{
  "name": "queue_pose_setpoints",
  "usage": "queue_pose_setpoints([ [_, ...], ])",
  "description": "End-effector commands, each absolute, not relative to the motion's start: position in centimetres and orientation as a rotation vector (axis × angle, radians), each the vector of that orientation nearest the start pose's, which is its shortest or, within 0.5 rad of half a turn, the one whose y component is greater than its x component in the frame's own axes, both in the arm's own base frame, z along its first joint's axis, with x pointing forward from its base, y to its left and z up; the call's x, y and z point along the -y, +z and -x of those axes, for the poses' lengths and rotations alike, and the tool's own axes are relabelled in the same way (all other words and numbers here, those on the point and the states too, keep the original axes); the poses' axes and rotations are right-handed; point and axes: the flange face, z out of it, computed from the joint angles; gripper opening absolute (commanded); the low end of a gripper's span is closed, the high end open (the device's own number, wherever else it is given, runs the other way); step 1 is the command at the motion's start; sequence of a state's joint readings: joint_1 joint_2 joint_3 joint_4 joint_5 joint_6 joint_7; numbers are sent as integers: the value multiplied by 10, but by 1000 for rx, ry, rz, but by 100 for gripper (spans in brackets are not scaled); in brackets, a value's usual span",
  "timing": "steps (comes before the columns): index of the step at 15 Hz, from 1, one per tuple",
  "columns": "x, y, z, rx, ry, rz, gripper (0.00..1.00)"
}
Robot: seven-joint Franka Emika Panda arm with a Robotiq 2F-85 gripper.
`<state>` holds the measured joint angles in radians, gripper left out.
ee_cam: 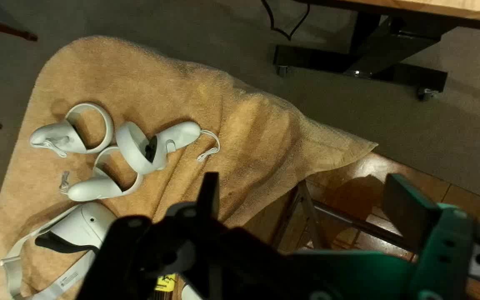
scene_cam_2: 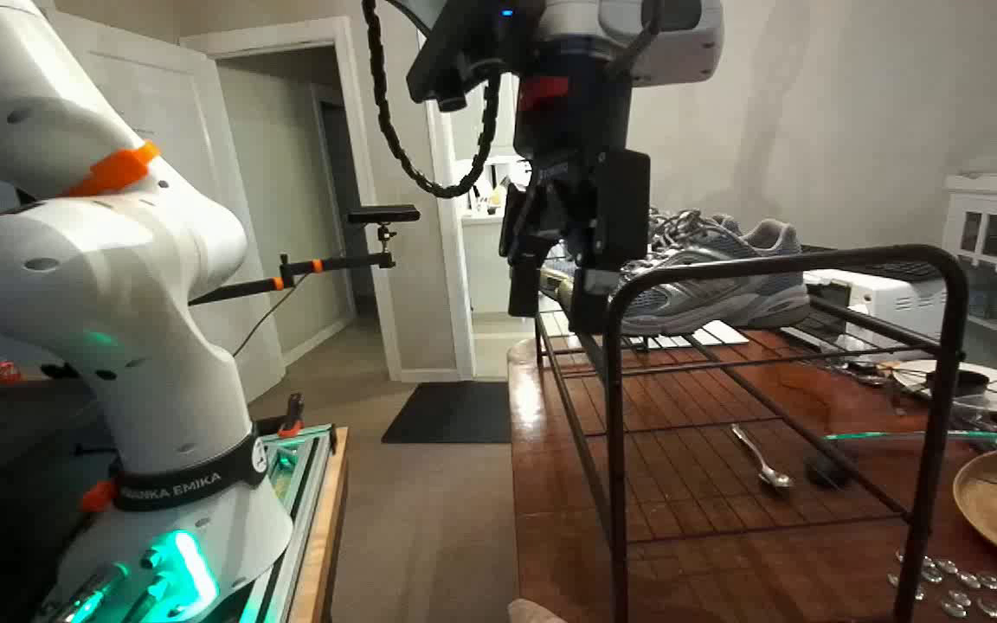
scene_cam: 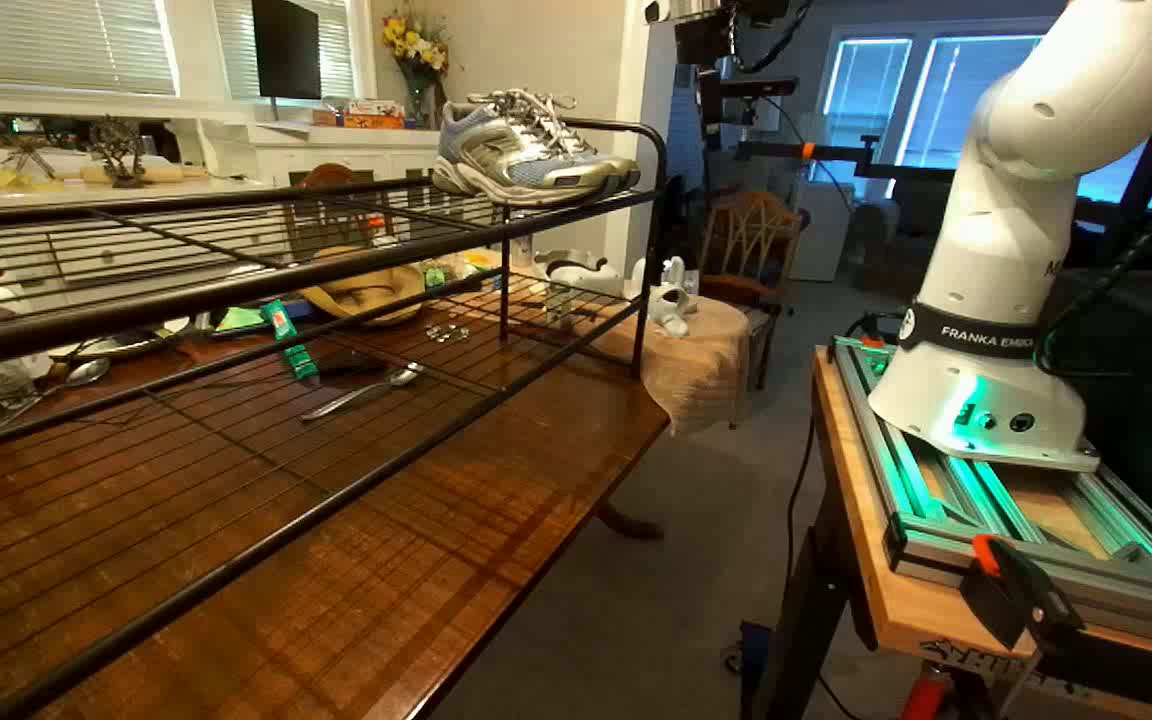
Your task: Put the left shoe on the right shoe
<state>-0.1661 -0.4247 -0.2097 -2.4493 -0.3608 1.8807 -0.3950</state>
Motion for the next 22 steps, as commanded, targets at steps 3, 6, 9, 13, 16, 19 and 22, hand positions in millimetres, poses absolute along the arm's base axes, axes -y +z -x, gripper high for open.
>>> queue_pose_setpoints([
  [3, 174, 441, -363, 297, 375, 3285, 100],
  [6, 174, 441, -363, 297, 375, 3285, 100],
  [9, 172, 444, -366, 298, 367, 3286, 100],
  [13, 158, 452, -372, 326, 336, 3282, 100],
  [16, 145, 452, -374, 362, 341, 3291, 100],
  [19, 134, 453, -378, 370, 328, 3303, 100],
  [22, 118, 457, -384, 397, 297, 3313, 100],
])
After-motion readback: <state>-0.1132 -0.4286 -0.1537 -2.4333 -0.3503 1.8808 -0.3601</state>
